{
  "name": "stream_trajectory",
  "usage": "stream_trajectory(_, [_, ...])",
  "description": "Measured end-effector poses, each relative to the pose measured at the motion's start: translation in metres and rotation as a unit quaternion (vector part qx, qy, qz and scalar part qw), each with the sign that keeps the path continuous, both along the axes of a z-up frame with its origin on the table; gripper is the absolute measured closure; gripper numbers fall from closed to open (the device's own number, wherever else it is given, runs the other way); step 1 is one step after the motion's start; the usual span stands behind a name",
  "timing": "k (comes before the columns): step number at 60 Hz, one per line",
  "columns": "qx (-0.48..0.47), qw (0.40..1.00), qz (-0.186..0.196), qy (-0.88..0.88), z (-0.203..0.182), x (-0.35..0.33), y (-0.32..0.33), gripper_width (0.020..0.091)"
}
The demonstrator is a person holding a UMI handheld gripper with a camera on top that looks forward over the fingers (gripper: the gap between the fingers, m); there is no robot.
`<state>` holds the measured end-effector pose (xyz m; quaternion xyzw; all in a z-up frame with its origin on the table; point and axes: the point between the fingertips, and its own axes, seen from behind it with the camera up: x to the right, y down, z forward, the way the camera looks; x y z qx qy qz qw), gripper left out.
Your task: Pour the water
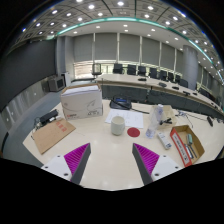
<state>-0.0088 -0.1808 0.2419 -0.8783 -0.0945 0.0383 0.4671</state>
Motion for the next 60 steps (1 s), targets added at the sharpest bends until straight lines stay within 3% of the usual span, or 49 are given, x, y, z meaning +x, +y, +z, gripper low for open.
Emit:
stream_trajectory(32, [-0.006, 0.999, -0.048, 0.003, -0.098, 0.177, 0.161, 0.0242])
stream_trajectory(55, [0.075, 0.996, -0.038, 0.007, -0.141, 0.207, 0.301, 0.0248])
stream_trajectory(60, [0.086, 0.995, -0.042, 0.005, -0.147, 0.203, 0.317, 0.0299])
